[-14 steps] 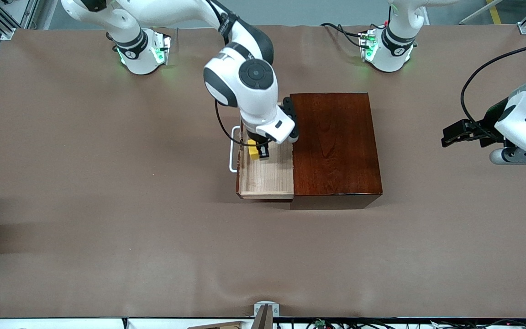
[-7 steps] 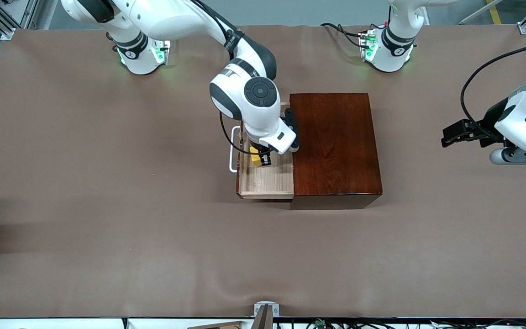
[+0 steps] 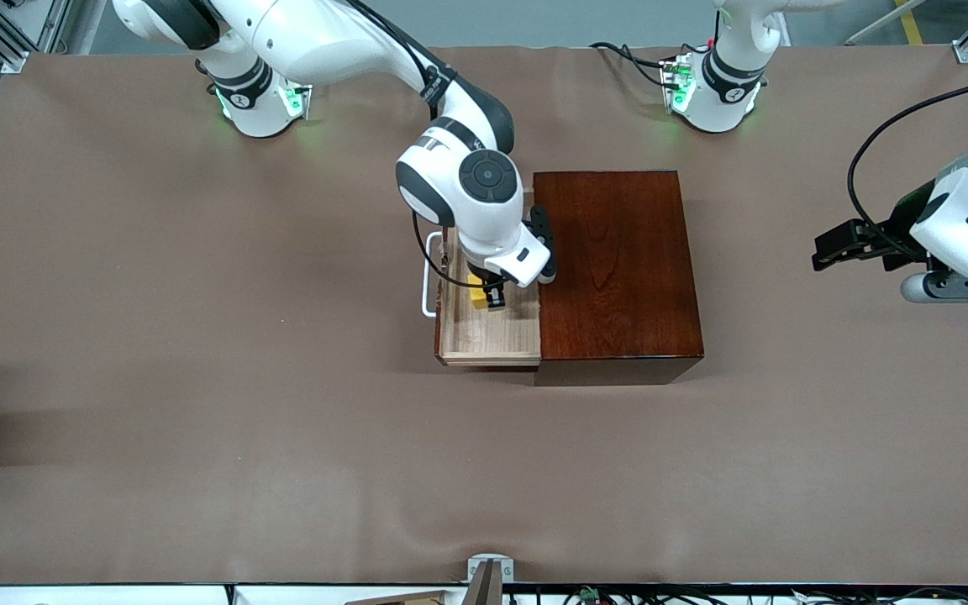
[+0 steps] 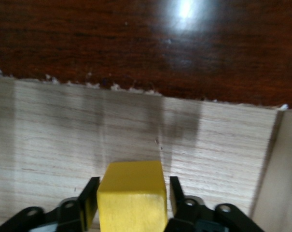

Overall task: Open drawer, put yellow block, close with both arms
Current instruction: 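Withdraw the right gripper from the drawer toward its side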

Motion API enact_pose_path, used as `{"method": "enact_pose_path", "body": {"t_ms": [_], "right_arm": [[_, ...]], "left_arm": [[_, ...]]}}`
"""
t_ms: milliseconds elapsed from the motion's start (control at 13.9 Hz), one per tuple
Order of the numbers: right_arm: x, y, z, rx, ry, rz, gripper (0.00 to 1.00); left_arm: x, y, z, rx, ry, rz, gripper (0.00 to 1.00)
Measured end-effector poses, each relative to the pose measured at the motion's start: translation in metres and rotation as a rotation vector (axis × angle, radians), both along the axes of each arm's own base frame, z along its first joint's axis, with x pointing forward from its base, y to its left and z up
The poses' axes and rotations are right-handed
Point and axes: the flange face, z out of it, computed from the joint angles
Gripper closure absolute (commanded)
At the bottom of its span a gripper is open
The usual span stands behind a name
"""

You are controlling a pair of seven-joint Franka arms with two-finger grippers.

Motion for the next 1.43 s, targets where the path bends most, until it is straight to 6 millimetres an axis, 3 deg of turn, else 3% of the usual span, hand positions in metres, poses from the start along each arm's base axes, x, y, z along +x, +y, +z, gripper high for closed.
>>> {"method": "enact_pose_path", "body": {"t_ms": [287,502,717,932,1147,1434], "right_arm": [[0.007,-0.004,0.023,-0.006,-0.023,-0.015,0.0],[0.009,-0.018,0.07,-0.018,-0.037,-0.041,0.0],[0.023,-0.048,0.112,-0.012,-0.048,-0.118,0.0],[0.064,-0.106,0.135,0.003,-0.056,-0.226,0.0],[0.109,-0.184,0.157,0.022,-0.068,-0.359,0.0],[0.152,-0.291,0.178,0.135,-0.007,-0.64,0.0]], "left_arm": [[0.0,0.0,0.0,0.0,0.0,0.0,0.0],[0.0,0.0,0.0,0.0,0.001,0.0,0.0],[0.0,-0.001,0.0,0.0,0.001,-0.002,0.0],[0.0,-0.002,0.0,0.0,0.001,-0.003,0.0],[0.0,-0.003,0.0,0.0,0.001,-0.005,0.0],[-0.001,-0.011,0.0,-0.002,-0.001,-0.019,0.0]]}}
